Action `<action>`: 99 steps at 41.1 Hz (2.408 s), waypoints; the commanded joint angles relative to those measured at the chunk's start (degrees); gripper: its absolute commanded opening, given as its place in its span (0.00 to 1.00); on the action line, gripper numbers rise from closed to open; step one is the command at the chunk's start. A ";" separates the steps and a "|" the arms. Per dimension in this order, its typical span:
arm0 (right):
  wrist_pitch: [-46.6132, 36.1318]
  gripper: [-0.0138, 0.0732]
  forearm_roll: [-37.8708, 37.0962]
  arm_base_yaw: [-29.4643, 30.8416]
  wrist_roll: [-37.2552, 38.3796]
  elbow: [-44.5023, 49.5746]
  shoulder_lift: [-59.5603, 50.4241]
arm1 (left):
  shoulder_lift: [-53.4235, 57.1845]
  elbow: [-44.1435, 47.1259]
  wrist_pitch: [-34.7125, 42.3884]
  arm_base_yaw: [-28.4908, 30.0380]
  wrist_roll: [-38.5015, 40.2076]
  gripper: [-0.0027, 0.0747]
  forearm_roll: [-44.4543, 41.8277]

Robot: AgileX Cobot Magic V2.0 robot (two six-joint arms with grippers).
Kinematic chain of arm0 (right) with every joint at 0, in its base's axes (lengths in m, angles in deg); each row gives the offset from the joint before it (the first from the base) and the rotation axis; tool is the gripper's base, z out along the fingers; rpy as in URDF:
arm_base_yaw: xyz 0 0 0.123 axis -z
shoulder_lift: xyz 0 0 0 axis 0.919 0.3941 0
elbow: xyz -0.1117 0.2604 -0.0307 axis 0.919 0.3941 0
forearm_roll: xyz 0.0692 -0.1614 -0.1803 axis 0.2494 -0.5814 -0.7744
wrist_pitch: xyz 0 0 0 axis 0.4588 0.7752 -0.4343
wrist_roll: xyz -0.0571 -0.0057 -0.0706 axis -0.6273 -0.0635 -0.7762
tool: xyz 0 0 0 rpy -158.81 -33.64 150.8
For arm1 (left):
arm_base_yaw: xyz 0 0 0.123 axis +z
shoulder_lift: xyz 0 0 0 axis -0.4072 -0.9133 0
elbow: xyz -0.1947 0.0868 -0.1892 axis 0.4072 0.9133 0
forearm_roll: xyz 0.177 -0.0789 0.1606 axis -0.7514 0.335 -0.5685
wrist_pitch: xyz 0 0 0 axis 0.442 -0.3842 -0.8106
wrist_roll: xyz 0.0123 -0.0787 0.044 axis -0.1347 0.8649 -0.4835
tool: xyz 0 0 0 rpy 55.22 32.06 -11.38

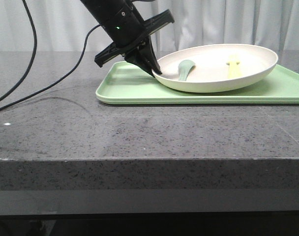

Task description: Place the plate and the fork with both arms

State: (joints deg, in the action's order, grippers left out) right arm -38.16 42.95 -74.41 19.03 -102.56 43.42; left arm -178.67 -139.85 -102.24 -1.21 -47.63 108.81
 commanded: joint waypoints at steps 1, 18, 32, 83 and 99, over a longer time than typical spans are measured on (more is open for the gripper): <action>-4.22 0.89 -0.54 -0.01 -0.15 -2.20 0.59 | 4.04 -2.24 2.45 -0.60 0.56 0.01 1.47; -4.22 0.89 -0.54 -0.01 -0.15 -2.20 0.59 | 4.04 -5.64 -1.78 -0.60 0.56 0.01 0.42; -4.33 0.89 -0.54 -0.01 -0.15 -2.20 0.59 | 4.04 -5.75 -3.05 -0.63 1.60 0.01 -1.31; -4.37 0.89 -0.54 -0.01 -0.15 -2.20 0.59 | 6.17 -25.44 -18.86 -0.53 -4.75 0.01 -5.40; -4.37 0.89 -0.54 -0.01 -0.15 -2.20 0.59 | 24.72 -0.46 -18.58 0.21 -4.11 0.01 -34.54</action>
State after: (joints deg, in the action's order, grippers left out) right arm -38.16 42.95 -74.41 19.03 -102.56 43.42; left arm -160.67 -144.45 -120.48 -1.21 -52.10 79.23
